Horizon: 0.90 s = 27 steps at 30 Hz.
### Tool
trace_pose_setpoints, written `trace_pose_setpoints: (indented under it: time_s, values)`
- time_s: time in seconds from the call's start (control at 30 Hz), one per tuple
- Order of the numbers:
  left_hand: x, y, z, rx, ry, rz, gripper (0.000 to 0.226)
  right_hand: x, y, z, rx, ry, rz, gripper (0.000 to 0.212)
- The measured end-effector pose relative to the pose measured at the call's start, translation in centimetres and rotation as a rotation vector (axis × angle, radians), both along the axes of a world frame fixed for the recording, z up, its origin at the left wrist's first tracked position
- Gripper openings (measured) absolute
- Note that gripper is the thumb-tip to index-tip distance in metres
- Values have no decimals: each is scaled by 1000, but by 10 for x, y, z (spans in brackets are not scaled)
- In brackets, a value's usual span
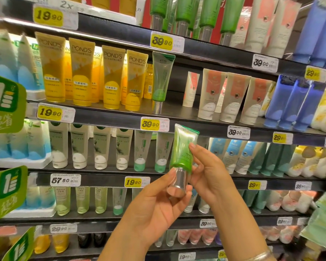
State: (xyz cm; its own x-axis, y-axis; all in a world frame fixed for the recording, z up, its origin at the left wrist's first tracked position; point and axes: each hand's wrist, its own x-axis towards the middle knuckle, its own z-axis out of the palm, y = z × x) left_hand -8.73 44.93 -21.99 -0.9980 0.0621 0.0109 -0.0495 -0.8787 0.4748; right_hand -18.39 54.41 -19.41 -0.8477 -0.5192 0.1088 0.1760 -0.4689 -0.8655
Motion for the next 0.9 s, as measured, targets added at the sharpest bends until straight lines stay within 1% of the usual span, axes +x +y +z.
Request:
trace_pose_setpoints:
  time_s: [0.13,0.23,0.3,0.37,0.47,0.5,0.57,0.67,0.73,0.83,0.9]
  values:
    - [-4,3,2,1,23,-26,21,1,6,5,26,0,-52,36]
    - [-9,6,0,-35,38,-3,18,1,9,9,41,31,-68,37]
    - [-15,7,-1,-125,41,50,22,-2,11,12,33,54,-84,41]
    - [-23,6,0,-276,44,143,27,-8,13,14,31,89,-97,43]
    - [-36,1,4,-505,65,306,44,-18,12,17,85,178,-125,30]
    - [-41,-1,5,-548,71,351,48,-22,12,17,114,218,-130,28]
    - [-49,-6,9,-586,82,416,50,-29,7,18,167,298,-97,35]
    - [-58,-12,13,-628,100,444,49,-40,0,19,225,379,-11,48]
    - [-66,-16,18,-684,93,462,45,-49,-7,24,239,433,-1,49]
    - [-80,-24,28,-747,81,509,26,-64,-15,33,186,480,-31,29]
    - [-91,-30,38,-828,97,527,26,-77,-20,41,134,485,-37,23]
